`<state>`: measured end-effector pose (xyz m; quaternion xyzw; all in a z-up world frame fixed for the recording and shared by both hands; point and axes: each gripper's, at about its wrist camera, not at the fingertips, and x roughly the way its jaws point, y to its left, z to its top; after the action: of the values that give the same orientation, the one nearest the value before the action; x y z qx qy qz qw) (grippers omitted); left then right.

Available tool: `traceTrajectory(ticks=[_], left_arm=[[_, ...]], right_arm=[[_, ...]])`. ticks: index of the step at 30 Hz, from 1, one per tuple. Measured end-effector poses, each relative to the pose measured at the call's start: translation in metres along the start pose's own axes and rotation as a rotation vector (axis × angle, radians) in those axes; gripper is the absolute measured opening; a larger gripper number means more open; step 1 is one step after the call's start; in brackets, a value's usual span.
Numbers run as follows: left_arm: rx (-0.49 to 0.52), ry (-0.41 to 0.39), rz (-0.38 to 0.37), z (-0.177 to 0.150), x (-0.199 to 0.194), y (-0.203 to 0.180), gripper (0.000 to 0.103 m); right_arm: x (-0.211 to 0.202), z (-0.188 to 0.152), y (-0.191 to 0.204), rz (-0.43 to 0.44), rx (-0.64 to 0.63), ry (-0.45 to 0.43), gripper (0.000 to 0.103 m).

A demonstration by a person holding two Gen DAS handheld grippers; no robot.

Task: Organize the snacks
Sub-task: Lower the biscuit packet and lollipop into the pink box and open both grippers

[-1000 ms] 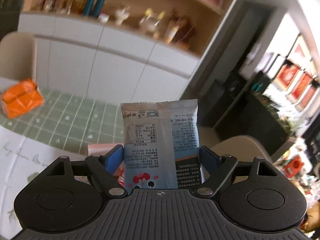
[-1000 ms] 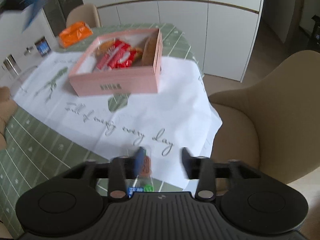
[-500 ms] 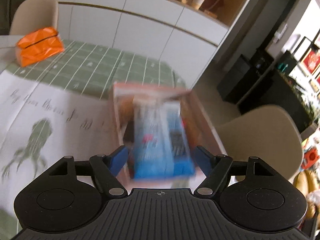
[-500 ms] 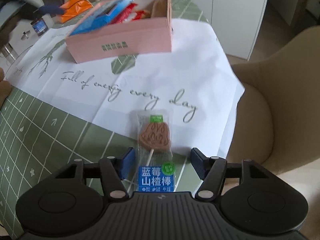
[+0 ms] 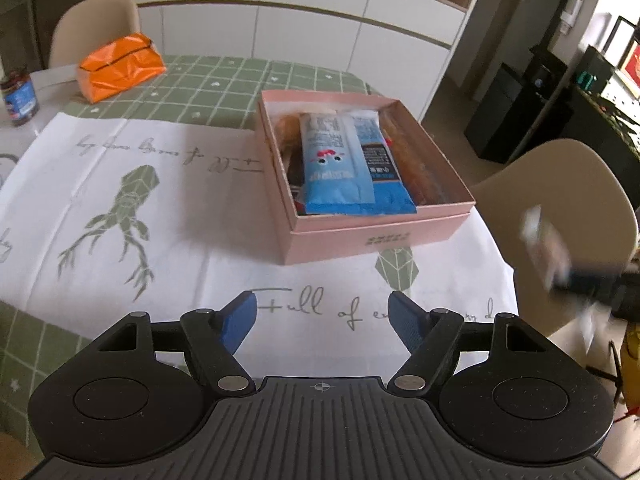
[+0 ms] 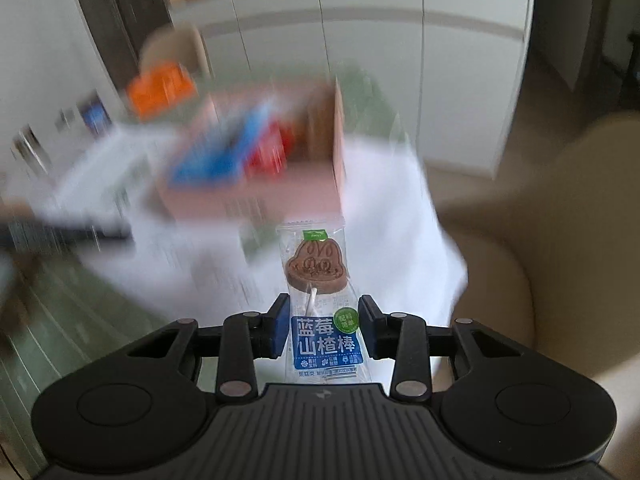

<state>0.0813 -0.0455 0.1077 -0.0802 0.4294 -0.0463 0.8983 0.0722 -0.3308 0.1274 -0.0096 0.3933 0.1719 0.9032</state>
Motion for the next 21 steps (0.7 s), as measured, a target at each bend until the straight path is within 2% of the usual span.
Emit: traceTrajectory(ticks=[3, 4, 6, 7, 8, 10, 14, 17, 21], left_arm=[[-0.009, -0.017, 0.018, 0.0, -0.011, 0.001, 0.078], [-0.01, -0.023, 0.024, 0.0, -0.015, 0.001, 0.078], [-0.011, -0.035, 0.032, 0.0, -0.021, 0.002, 0.078], [-0.011, -0.039, 0.035, -0.001, -0.024, 0.002, 0.078], [-0.01, -0.043, 0.038, -0.001, -0.026, 0.002, 0.078], [-0.01, -0.045, 0.042, -0.003, -0.029, 0.004, 0.078], [-0.017, -0.031, 0.041, -0.015, -0.026, 0.017, 0.078], [0.009, -0.021, 0.071, -0.035, -0.014, 0.027, 0.078], [-0.015, 0.006, 0.084, -0.077, 0.004, 0.048, 0.077]], right_arm=[[-0.015, 0.052, 0.012, 0.018, -0.02, -0.124, 0.036], [-0.015, 0.068, 0.016, 0.017, -0.019, -0.151, 0.039], [-0.006, 0.104, 0.022, 0.039, -0.005, -0.182, 0.053], [0.003, 0.119, 0.024, 0.049, 0.007, -0.175, 0.071], [0.013, 0.13, 0.026, 0.041, 0.019, -0.171, 0.076], [0.03, 0.139, 0.033, 0.021, 0.015, -0.156, 0.076], [0.05, 0.109, 0.041, 0.041, 0.038, -0.097, 0.077], [0.063, 0.058, 0.05, 0.062, 0.073, -0.023, 0.077], [0.077, -0.02, 0.069, 0.021, 0.098, 0.046, 0.077]])
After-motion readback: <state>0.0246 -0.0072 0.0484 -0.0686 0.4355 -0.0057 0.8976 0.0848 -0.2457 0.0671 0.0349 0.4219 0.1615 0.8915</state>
